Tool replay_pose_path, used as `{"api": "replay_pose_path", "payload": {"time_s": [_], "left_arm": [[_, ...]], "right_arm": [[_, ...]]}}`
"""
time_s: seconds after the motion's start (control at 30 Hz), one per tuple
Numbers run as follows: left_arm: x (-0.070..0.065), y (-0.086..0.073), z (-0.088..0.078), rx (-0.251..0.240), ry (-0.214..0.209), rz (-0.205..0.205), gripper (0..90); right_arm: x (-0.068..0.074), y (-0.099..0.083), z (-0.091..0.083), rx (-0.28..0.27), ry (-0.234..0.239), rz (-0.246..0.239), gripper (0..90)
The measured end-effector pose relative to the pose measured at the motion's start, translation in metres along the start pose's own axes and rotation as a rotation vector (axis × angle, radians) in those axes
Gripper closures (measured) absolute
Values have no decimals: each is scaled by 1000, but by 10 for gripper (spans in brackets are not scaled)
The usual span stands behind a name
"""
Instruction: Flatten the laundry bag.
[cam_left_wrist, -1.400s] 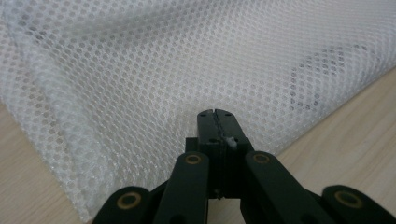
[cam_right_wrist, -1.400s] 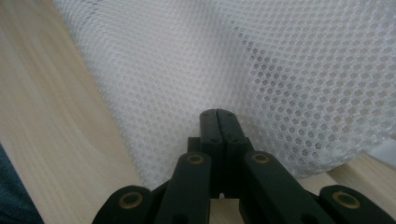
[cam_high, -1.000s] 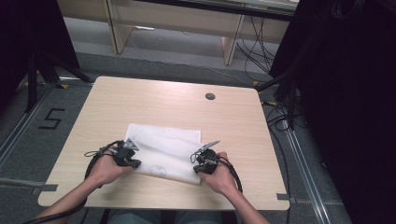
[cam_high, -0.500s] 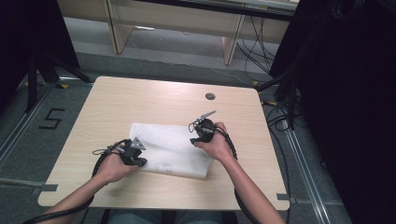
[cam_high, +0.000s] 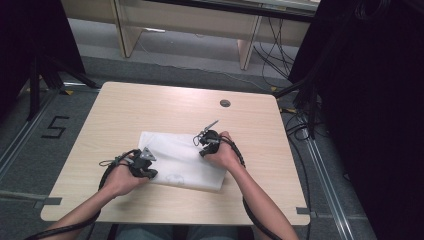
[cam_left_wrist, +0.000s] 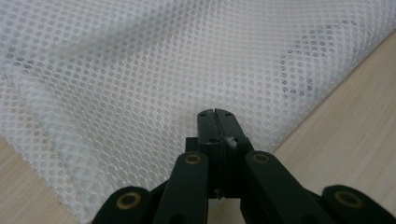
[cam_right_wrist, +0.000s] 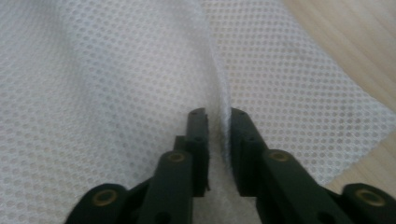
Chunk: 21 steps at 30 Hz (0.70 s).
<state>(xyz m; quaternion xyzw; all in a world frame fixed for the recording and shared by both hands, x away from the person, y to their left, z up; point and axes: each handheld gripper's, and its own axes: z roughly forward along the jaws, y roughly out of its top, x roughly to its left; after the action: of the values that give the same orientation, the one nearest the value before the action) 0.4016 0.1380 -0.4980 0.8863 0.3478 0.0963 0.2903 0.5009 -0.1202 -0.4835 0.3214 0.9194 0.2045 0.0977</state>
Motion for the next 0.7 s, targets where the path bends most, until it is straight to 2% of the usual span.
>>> {"api": "replay_pose_path", "payload": {"time_s": [0.07,0.13,0.17,0.2,0.23,0.3,0.37,0.47,0.5,0.53,0.57,0.6,0.63,0.7], "left_arm": [[0,1,0,4,4,19,893],[0,1,-1,4,10,14,893],[-1,2,-2,9,-3,10,893],[-3,3,-3,-9,-1,8,893],[-6,5,-6,-18,-18,16,893],[-15,11,-9,-61,-48,22,893],[-24,17,-9,-87,-71,54,893],[-32,22,-4,-71,-88,92,892],[-33,23,-1,-64,-85,95,892],[-32,24,1,-37,-84,118,892],[-33,24,6,-49,-84,93,892],[-30,25,8,-29,-86,112,891],[-30,25,8,-29,-86,112,891],[-27,27,13,-17,-80,112,891]], "right_arm": [[4,1,-1,6,-13,-41,886],[6,2,-4,17,-12,-41,895],[6,2,-6,15,-12,-42,896],[6,2,-8,6,-14,-37,897],[6,3,-11,-4,-12,-29,896],[4,5,-19,-15,-29,-47,896],[5,7,-28,-38,-23,-30,896],[6,10,-40,-67,-37,-53,895],[7,11,-44,-67,-33,-46,896],[7,11,-48,-85,-33,-65,895],[8,11,-53,-84,-39,-66,895],[9,11,-57,-102,-37,-70,895],[10,10,-61,-112,-28,-71,895],[14,8,-69,-141,-40,-69,895]]}}
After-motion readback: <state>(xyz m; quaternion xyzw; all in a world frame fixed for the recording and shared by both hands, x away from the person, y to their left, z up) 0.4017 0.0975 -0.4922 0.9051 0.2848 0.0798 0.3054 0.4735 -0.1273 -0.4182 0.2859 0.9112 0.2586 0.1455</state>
